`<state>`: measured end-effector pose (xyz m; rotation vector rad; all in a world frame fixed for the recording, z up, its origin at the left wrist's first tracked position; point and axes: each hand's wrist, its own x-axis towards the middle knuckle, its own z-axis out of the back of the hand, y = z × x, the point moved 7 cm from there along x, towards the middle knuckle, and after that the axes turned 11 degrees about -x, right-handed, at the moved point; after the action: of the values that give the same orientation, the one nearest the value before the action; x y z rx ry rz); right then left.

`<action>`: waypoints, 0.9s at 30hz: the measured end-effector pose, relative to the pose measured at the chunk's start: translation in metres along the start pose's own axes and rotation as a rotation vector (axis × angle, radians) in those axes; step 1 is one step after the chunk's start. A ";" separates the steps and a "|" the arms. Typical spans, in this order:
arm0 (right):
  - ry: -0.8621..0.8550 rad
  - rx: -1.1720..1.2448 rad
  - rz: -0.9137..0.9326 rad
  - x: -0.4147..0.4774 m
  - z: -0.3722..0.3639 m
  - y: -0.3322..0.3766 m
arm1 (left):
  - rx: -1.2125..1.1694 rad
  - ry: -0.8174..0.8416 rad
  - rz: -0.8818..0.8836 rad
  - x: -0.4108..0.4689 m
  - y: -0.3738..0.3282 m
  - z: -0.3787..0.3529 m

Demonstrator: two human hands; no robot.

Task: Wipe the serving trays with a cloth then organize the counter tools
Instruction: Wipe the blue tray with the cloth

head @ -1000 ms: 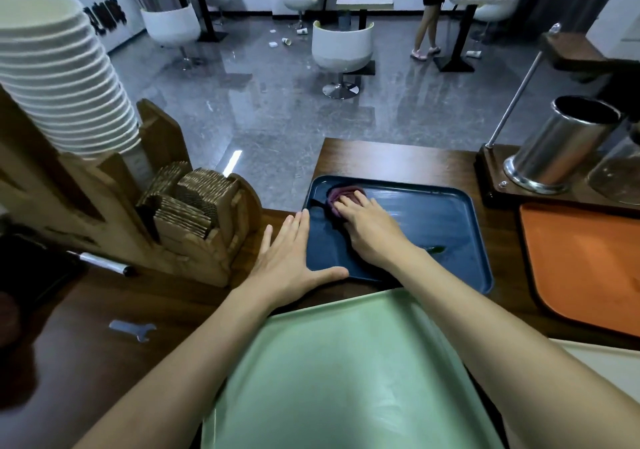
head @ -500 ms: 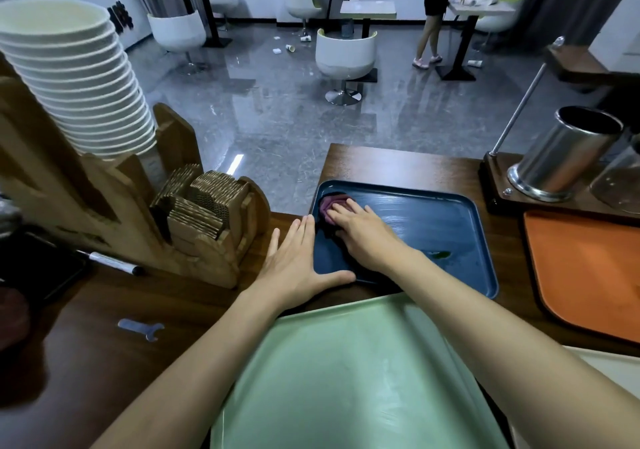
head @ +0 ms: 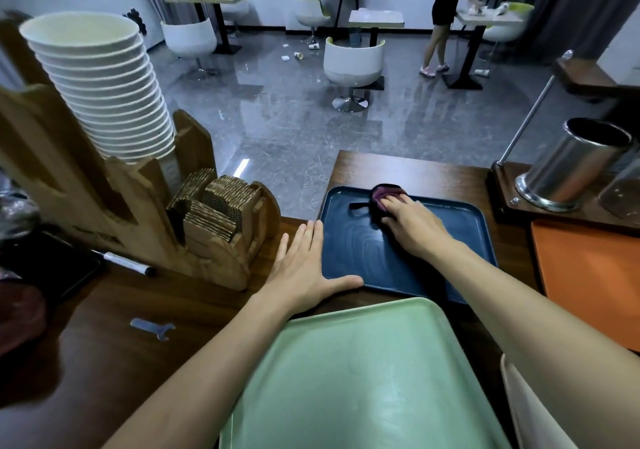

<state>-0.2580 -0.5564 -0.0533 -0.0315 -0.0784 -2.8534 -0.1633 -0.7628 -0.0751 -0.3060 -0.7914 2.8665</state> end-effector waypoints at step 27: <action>0.141 -0.069 0.055 -0.093 -0.014 0.030 | 0.062 0.000 0.017 0.006 0.001 -0.004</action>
<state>-0.1608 -0.5601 -0.0681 0.1501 0.0492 -2.7930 -0.1687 -0.7608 -0.0803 -0.3060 -0.7012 2.9005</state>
